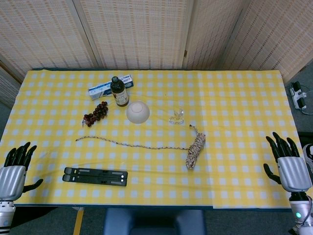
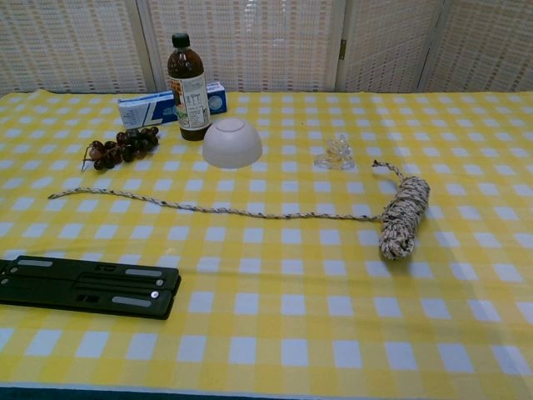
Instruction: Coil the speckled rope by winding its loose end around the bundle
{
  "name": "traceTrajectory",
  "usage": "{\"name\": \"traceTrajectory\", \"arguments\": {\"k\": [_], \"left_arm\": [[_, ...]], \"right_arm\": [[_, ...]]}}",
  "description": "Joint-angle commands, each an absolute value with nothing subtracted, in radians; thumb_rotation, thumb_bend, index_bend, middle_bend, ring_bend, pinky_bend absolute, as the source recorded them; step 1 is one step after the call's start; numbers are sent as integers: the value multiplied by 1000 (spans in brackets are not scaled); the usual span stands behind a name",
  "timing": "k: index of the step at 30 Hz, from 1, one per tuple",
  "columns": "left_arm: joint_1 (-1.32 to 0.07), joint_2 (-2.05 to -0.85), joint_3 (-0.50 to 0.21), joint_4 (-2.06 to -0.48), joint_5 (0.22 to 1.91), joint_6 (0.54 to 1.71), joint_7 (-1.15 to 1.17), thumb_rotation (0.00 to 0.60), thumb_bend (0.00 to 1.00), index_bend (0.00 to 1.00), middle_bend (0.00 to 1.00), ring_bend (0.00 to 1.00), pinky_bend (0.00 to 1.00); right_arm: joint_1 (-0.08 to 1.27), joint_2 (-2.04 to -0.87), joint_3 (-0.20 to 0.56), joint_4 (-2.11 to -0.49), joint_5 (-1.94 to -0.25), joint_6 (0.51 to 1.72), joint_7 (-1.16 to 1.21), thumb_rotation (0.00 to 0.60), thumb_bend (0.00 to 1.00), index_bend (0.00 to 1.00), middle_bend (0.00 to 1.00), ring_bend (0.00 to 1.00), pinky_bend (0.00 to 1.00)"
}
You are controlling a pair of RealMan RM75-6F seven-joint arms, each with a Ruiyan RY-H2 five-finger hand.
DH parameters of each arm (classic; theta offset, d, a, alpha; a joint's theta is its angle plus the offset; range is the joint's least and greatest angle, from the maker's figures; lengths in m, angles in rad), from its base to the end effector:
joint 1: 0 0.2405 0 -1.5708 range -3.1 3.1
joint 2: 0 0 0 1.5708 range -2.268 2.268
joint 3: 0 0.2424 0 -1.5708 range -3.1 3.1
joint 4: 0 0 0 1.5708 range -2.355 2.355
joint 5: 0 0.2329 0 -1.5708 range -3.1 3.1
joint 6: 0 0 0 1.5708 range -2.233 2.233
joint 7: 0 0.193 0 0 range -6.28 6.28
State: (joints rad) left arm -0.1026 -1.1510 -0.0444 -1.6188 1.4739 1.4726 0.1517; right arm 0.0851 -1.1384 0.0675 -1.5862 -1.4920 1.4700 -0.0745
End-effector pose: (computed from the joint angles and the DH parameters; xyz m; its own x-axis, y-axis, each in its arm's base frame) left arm -0.3042 0.2346 0.1194 0.4947 0.0165 0.8689 0.8691 -0.0037 -0.4947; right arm -0.3116 -0.2354 0.1297 0.4661 0.0010 0.8847 -0.8847 -0.0004 0.4661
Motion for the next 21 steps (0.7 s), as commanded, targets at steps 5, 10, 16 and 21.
{"name": "traceTrajectory", "arguments": {"k": [5, 10, 16, 21], "left_arm": [[-100, -1164, -40, -1598, 1488, 1482, 138, 600, 135, 38, 23, 38, 0], [-94, -1161, -38, -1598, 1486, 1486, 127, 600, 135, 38, 23, 39, 0], [-92, -1158, -36, -1596, 1489, 1488, 118, 600, 135, 43, 24, 39, 0], [-91, -1157, -34, -1599, 1493, 1489, 113, 600, 135, 48, 24, 39, 0]], "right_arm": [[85, -1139, 69, -1585, -1497, 1475, -67, 600, 404, 0, 34, 112, 0], [87, -1136, 66, -1590, -1504, 1473, -57, 600, 404, 0, 38, 117, 0], [90, -1131, 61, -1591, -1509, 1464, -53, 600, 404, 0, 67, 120, 0], [111, -1136, 57, -1582, -1517, 1429, -52, 600, 404, 0, 79, 126, 0]]}}
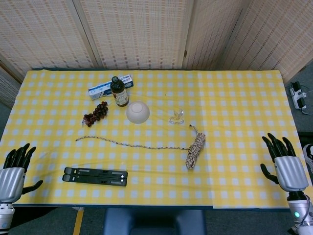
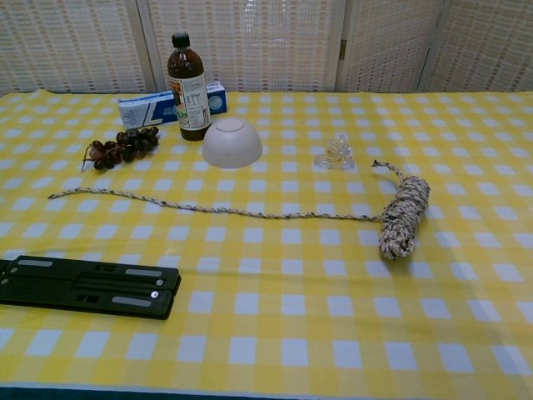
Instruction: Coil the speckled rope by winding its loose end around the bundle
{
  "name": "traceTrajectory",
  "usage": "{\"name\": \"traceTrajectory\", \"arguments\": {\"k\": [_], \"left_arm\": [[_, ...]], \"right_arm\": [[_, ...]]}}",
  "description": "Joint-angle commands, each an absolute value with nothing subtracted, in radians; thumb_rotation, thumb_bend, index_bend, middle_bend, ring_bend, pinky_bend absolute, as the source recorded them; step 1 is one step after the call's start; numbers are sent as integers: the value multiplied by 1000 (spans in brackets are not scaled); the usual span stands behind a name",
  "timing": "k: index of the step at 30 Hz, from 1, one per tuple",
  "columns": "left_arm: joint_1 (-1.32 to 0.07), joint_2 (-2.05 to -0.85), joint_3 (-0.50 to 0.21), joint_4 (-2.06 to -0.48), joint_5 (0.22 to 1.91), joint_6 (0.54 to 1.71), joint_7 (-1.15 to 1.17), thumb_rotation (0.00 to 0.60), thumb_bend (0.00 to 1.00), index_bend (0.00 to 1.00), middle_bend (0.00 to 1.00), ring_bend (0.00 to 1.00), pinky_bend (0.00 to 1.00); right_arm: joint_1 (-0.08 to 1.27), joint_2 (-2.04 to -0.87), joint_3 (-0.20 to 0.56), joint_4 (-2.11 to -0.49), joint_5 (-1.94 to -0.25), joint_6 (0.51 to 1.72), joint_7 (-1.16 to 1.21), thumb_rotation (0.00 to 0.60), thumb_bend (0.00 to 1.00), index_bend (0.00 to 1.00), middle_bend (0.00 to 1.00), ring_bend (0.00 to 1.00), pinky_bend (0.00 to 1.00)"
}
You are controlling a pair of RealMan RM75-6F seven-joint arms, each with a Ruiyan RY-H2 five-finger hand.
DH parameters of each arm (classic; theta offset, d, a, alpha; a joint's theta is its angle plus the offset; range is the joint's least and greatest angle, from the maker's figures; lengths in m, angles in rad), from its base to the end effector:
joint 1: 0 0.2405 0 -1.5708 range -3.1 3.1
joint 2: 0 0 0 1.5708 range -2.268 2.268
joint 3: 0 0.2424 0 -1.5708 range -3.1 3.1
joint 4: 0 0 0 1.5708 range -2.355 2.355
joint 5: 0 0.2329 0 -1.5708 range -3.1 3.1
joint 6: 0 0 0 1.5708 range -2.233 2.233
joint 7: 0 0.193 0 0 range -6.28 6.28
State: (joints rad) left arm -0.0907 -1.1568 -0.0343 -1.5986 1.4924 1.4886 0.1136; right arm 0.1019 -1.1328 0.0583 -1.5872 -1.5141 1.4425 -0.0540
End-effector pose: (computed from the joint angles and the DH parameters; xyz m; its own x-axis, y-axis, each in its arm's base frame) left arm -0.3074 0.2290 0.1194 0.4759 0.0131 0.8794 0.8795 -0.0083 -0.4758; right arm -0.3073 -0.2383 0.1232 0.4554 -0.0265 0.8899 -0.8900 -0.0390 0.4543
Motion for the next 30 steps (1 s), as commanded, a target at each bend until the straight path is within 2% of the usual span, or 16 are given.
{"name": "traceTrajectory", "arguments": {"k": [1, 12, 22, 30], "left_arm": [[-90, -1156, -33, -1600, 1494, 1489, 113, 600, 135, 49, 24, 39, 0], [-85, -1153, -30, -1606, 1491, 1488, 111, 600, 135, 55, 24, 39, 0], [-77, -1151, -22, -1599, 1495, 1489, 79, 600, 135, 58, 24, 39, 0], [-69, -1149, -15, -1595, 1487, 1482, 63, 600, 135, 59, 24, 39, 0]], "right_arm": [[120, -1141, 57, -1577, -1517, 1415, -49, 600, 404, 0, 86, 130, 0], [265, -1206, 84, -1505, -1516, 1226, -59, 600, 404, 29, 131, 169, 0], [467, -1374, 121, -1365, -1506, 1008, -75, 600, 404, 63, 144, 182, 21], [566, -1486, 111, -1254, -1536, 942, -95, 600, 404, 68, 144, 184, 22]]}}
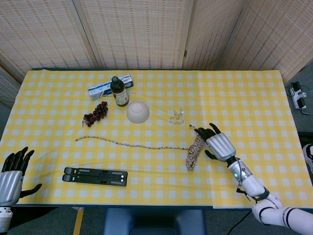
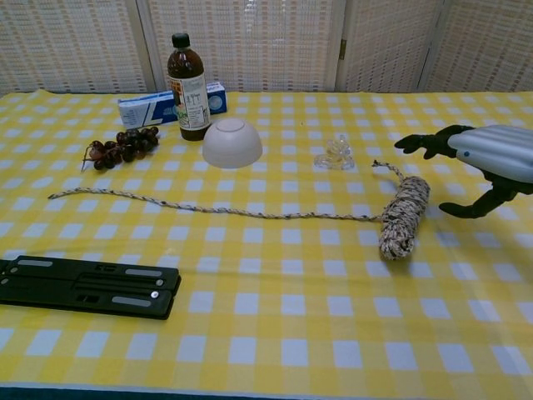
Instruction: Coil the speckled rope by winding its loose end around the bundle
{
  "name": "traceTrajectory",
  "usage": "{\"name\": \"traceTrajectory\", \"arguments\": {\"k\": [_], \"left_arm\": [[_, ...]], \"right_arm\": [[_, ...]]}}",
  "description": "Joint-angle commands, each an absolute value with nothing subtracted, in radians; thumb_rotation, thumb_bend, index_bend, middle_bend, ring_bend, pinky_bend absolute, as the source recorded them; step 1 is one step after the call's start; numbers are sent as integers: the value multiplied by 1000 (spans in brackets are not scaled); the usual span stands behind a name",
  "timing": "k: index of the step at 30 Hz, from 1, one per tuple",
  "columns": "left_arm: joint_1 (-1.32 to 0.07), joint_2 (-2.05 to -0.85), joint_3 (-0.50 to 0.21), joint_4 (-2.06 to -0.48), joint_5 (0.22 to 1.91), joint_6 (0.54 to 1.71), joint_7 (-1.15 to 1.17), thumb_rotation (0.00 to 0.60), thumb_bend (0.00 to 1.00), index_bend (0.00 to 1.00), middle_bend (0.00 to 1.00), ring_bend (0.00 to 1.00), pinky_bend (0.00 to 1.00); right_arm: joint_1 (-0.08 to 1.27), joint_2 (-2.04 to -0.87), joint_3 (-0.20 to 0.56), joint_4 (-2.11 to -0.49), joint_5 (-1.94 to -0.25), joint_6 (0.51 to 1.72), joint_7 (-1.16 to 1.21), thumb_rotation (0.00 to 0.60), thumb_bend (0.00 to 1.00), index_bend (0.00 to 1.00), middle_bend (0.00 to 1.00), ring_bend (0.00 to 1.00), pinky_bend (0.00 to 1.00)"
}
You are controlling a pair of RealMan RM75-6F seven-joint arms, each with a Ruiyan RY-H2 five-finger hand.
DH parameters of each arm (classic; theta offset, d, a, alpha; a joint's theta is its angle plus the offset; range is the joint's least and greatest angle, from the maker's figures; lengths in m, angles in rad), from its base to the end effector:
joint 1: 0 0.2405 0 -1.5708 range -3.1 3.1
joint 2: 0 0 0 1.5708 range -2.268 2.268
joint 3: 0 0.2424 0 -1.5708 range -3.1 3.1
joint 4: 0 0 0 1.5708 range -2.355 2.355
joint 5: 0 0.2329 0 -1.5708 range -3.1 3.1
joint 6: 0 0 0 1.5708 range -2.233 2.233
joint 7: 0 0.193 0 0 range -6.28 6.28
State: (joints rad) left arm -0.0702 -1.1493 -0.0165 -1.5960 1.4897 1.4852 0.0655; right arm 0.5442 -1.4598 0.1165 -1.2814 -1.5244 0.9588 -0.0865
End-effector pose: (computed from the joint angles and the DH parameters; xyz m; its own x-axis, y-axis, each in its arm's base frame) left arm -0.3160 0.2185 0.1185 0.4422 0.0430 0.8959 0.8964 0.0131 -0.4431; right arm -0.2237 -0.3631 -0.0259 0.5749 -0.2166 0.7890 -0.7820 -0.4293 0.4519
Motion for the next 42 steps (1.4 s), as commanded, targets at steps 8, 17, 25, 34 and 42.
{"name": "traceTrajectory", "arguments": {"k": [8, 17, 25, 34, 42], "left_arm": [[-69, -1147, -12, -1596, 1480, 1467, 53, 600, 135, 59, 24, 39, 0], [-69, -1148, -12, -1583, 1475, 1460, 37, 600, 135, 68, 24, 38, 0], [-71, -1150, -11, -1580, 1475, 1452, 31, 600, 135, 66, 24, 38, 0], [-72, -1148, -12, -1582, 1477, 1451, 31, 600, 135, 62, 24, 38, 0], [-69, -1148, -11, -1577, 1475, 1451, 23, 600, 135, 61, 24, 38, 0]], "right_arm": [[610, -1547, 86, -1179, -1547, 918, -107, 600, 404, 94, 149, 185, 22], [612, -1571, 58, -1136, -1542, 930, -80, 600, 404, 296, 257, 271, 29], [602, -1566, 40, -1133, -1532, 943, -56, 600, 404, 297, 262, 294, 43], [613, -1576, 43, -1129, -1528, 956, -38, 600, 404, 298, 263, 300, 72], [625, -1572, 45, -1138, -1514, 942, -47, 600, 404, 320, 297, 343, 104]]}}
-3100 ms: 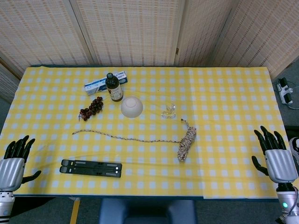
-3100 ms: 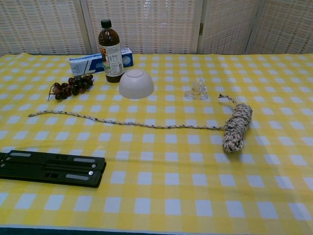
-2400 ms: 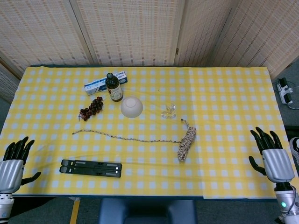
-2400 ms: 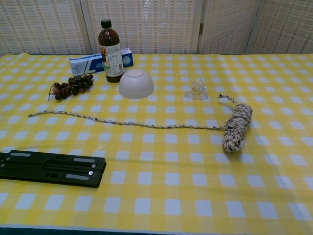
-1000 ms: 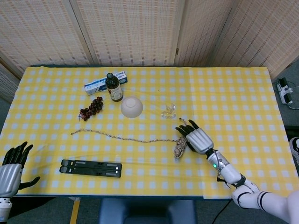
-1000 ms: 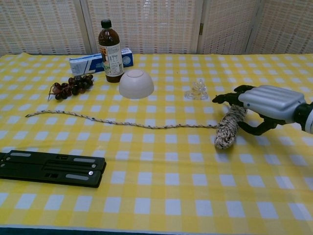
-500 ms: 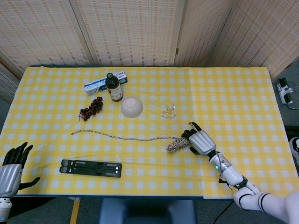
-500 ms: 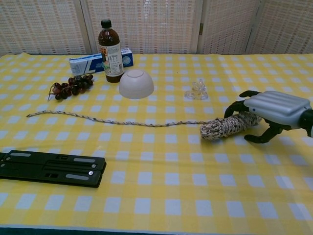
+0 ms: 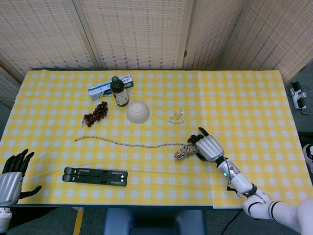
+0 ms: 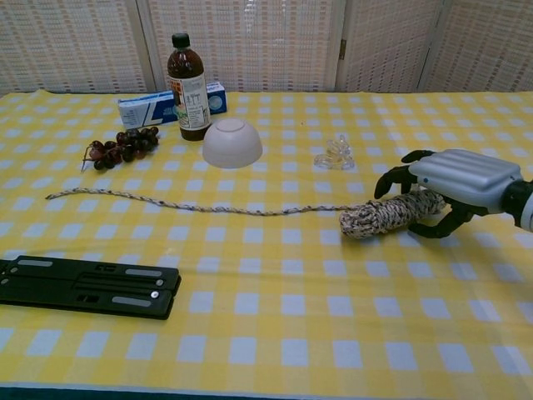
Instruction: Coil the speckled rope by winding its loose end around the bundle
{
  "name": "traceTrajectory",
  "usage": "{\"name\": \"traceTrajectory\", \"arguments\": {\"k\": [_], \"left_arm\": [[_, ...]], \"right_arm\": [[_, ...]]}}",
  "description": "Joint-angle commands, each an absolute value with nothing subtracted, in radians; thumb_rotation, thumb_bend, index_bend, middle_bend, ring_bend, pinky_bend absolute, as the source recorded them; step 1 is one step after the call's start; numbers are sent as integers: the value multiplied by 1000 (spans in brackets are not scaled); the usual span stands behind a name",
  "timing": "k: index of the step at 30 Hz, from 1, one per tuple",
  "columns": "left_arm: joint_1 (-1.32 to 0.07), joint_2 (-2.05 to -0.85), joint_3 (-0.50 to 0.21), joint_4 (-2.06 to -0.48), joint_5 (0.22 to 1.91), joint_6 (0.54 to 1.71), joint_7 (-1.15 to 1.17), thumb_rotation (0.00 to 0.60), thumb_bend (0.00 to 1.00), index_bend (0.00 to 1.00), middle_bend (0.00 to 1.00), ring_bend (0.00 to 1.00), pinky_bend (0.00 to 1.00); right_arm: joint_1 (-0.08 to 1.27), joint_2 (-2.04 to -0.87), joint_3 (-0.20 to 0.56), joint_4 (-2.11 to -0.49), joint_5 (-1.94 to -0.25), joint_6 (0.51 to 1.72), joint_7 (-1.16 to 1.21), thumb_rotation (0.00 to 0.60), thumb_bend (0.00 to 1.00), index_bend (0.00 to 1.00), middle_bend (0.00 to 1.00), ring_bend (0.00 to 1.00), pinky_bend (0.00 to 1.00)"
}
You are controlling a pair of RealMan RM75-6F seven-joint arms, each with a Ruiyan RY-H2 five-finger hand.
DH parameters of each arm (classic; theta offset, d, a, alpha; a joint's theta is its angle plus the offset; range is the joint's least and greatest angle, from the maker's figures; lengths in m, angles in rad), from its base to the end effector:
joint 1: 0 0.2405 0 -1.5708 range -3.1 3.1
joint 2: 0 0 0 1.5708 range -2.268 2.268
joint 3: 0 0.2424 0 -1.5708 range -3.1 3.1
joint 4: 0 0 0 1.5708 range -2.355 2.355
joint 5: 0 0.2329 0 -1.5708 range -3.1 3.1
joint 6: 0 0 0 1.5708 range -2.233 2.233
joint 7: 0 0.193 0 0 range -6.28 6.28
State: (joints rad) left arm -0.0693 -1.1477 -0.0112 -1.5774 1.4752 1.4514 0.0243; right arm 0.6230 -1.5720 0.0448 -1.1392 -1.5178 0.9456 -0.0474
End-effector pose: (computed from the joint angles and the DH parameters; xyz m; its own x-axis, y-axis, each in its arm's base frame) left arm -0.3262 0.2167 0.1154 0.4204 0.0808 0.9037 0.9052 0.0301 -0.4238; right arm -0.2210 -0.3681 -0.0633 0.6092 -0.2433 0.7548 -0.7508 -0.4834 0.4501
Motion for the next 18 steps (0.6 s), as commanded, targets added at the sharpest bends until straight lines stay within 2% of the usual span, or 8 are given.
{"name": "traceTrajectory", "arguments": {"k": [1, 10, 18], "left_arm": [[-69, -1148, -10, -1576, 1475, 1450, 22, 600, 135, 61, 24, 38, 0], [-82, -1143, -15, -1578, 1489, 1444, 25, 600, 135, 62, 24, 39, 0], [-125, -1134, -31, -1580, 1531, 1428, 22, 600, 135, 107, 63, 74, 0]], "right_arm": [[625, -1574, 45, -1136, -1513, 943, -43, 600, 403, 346, 312, 352, 122], [640, -1600, 45, -1092, -1531, 965, -6, 600, 406, 600, 469, 506, 382], [656, -1594, 32, -1076, -1580, 1006, 68, 600, 469, 710, 553, 615, 463]]}}
